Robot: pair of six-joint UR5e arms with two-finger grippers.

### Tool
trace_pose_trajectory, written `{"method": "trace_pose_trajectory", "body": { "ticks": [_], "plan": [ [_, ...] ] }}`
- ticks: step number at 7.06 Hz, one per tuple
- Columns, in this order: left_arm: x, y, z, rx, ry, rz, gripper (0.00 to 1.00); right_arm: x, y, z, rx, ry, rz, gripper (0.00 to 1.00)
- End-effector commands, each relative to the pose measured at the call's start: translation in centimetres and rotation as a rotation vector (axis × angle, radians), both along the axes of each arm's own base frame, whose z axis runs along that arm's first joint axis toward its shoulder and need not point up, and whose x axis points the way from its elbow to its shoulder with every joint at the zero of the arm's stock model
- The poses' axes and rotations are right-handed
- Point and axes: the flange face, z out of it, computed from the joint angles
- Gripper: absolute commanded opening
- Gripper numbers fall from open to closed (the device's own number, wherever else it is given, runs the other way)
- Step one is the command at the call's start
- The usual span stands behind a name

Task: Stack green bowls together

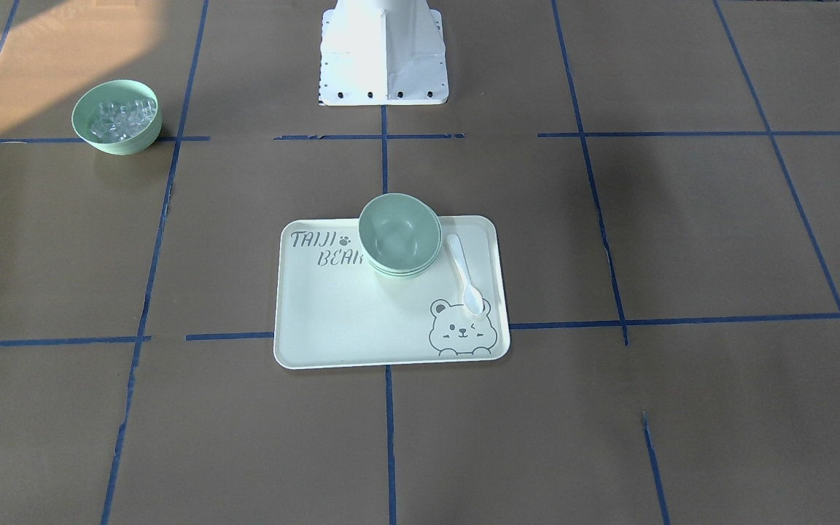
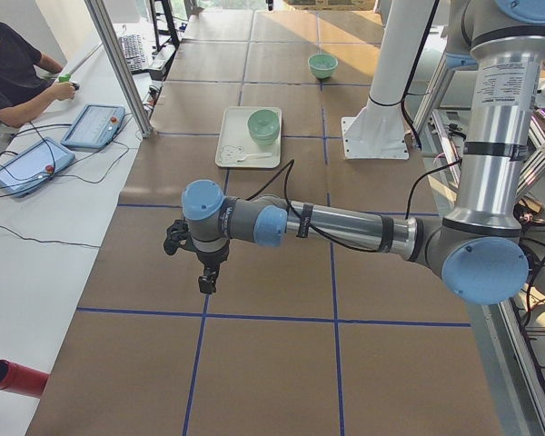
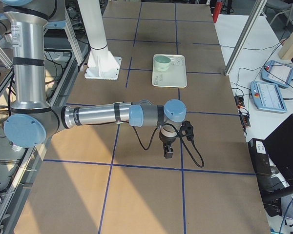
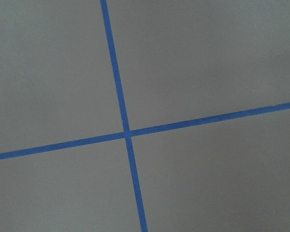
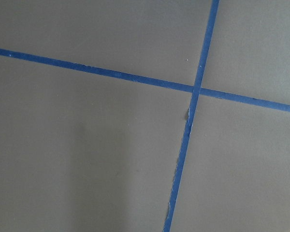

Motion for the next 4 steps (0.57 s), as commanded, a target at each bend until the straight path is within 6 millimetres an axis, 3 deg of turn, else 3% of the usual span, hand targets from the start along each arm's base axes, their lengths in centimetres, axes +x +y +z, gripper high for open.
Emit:
{"method": "trace_pose_trajectory", "body": {
  "ticks": [1, 2, 4],
  "plan": [
    [-1.4, 0.8, 1.4, -0.036, -0.007, -0.001, 1.00, 1.1, 0.0, 1.6, -0.032, -0.001, 0.023, 1.00],
    [-1.9, 0.9, 1.7, -0.055, -0.007, -0.009, 1.00, 1.8, 0.2, 2.9, -0.056, -0.001, 0.036, 1.00],
    [-1.9, 1.0, 1.8, -0.060, -0.006, -0.009, 1.00, 3.4, 0.5, 3.4, -0.070, -0.017, 0.073, 1.00]
  ]
}}
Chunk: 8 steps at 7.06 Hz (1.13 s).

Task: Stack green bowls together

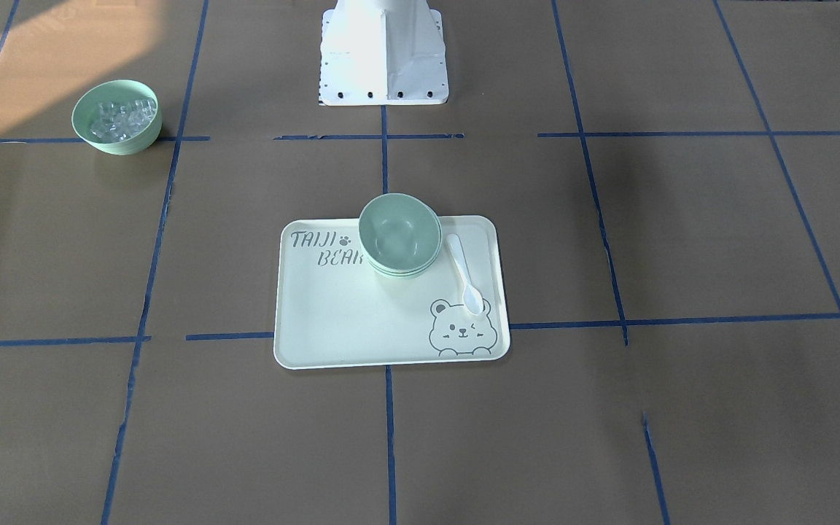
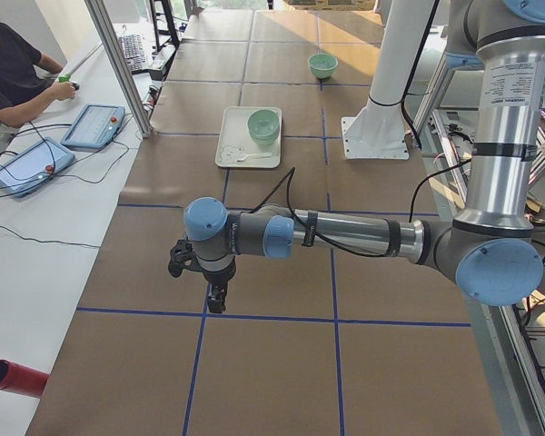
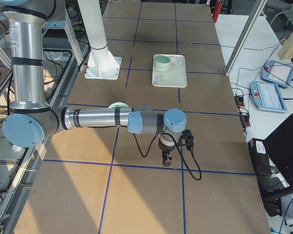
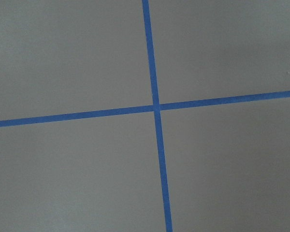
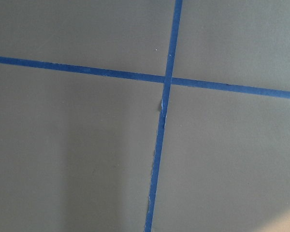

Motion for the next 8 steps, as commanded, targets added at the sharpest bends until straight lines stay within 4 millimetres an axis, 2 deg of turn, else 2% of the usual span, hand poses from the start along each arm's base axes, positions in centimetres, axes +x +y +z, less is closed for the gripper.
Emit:
{"method": "trace_pose_trajectory", "body": {
  "ticks": [1, 3, 6, 8],
  "plan": [
    [-0.1, 0.1, 0.1, -0.004, 0.001, -0.002, 1.00, 1.5, 0.3, 0.4, -0.013, -0.015, 0.036, 1.00],
    [-0.1, 0.1, -0.1, -0.003, 0.001, -0.002, 1.00, 1.9, 0.6, 0.4, -0.007, -0.030, 0.059, 1.00],
    [-0.1, 0.1, -0.3, 0.002, 0.001, -0.002, 1.00, 1.9, 0.4, 2.7, -0.013, -0.045, 0.148, 1.00],
    [-0.2, 0.0, -0.4, 0.004, 0.000, -0.002, 1.00, 1.7, 0.4, 2.3, -0.018, -0.080, 0.149, 1.00]
  ]
}}
